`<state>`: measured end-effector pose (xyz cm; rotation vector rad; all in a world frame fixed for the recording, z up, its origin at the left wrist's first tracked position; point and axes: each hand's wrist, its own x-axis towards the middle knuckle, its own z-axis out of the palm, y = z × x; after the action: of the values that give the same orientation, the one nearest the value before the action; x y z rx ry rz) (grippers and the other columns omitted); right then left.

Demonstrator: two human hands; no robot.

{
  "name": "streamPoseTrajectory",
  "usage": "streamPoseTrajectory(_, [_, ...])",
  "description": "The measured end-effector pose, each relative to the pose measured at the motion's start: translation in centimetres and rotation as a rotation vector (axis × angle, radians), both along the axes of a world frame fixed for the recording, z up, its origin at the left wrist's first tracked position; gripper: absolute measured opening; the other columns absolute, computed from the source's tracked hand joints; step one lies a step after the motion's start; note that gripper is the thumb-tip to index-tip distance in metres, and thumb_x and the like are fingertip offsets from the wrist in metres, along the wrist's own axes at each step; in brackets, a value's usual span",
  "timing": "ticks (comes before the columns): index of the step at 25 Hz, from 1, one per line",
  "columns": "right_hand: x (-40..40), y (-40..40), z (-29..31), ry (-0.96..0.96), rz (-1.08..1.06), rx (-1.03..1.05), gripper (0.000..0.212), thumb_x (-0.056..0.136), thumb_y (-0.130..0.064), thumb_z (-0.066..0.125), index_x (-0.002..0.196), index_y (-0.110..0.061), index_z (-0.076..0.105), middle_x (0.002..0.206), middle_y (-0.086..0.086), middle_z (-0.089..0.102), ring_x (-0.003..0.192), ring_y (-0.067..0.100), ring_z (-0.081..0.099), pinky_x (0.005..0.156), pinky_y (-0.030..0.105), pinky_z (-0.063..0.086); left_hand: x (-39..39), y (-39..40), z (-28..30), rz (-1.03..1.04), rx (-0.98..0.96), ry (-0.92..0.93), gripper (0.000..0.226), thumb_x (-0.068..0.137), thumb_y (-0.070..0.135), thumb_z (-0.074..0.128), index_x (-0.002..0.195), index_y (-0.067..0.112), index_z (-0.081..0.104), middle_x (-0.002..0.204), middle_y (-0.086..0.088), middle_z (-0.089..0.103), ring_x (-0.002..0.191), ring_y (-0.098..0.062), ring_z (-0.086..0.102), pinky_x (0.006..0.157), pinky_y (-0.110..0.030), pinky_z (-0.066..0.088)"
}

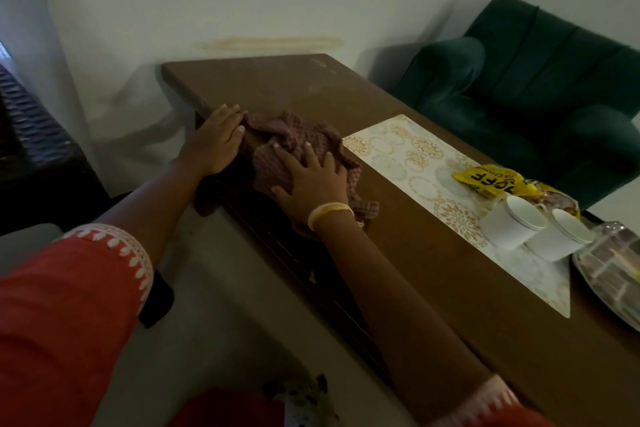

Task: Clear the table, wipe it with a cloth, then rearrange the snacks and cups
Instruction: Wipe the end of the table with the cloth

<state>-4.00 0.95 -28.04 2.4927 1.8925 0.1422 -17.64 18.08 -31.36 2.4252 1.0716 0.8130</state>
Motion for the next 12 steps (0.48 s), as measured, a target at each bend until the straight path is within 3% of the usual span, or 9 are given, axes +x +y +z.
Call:
streamPoseTrajectory(4, [7.7, -7.2, 1.3, 0.16, -0.115, 0.019, 0.084, 0.076, -0.085, 0.021, 0.148, -0.043, 0.022, 0.16, 0.0, 0.019, 0.145, 0.032, 0.02, 0.114, 0.055, 0.021, 1.0, -2.0, 0.4, 0.068, -0.104, 0.214, 0.059, 0.103, 0.036, 0.022, 0.151, 0.002, 0.015, 0.16, -0.017, 0.007, 0.148, -0.032, 0.001, 0.12, -0.043, 0.002])
streamPoseTrajectory(6, [9.2, -8.1, 2.2, 0.131, -0.199, -0.046, 0.09, 0.069, -0.082, 0.012, 0.149, -0.042, 0.02, 0.161, 0.001, 0.015, 0.146, 0.034, 0.017, 0.114, 0.055, 0.021, 1.5, -3.5, 1.0, 0.029, -0.187, 0.339, 0.068, 0.1, 0.048, 0.013, 0.152, 0.005, 0.003, 0.161, -0.013, -0.006, 0.148, -0.032, -0.011, 0.119, -0.044, -0.003])
streamPoseTrajectory(8, [7.5, -9.5, 2.0, 0.096, -0.188, -0.1, 0.084, 0.072, -0.071, 0.015, 0.15, -0.04, 0.017, 0.162, 0.002, 0.01, 0.145, 0.037, 0.013, 0.113, 0.056, 0.019, 1.2, -5.8, 1.8, 0.019, -0.226, 0.393, 0.069, 0.1, 0.05, 0.014, 0.152, 0.007, -0.002, 0.161, -0.01, -0.012, 0.147, -0.029, -0.014, 0.119, -0.044, -0.001])
streamPoseTrajectory(12, [4.8, -17.3, -0.1, -0.087, -0.044, -0.003, 0.07, 0.087, -0.072, 0.027, 0.15, -0.042, 0.016, 0.16, 0.001, 0.017, 0.144, 0.037, 0.021, 0.111, 0.054, 0.028, 1.2, -10.2, 2.6, 0.006, -0.242, 0.469, 0.078, 0.098, 0.056, 0.02, 0.151, 0.006, -0.008, 0.16, -0.01, -0.018, 0.148, -0.024, -0.013, 0.12, -0.046, 0.006])
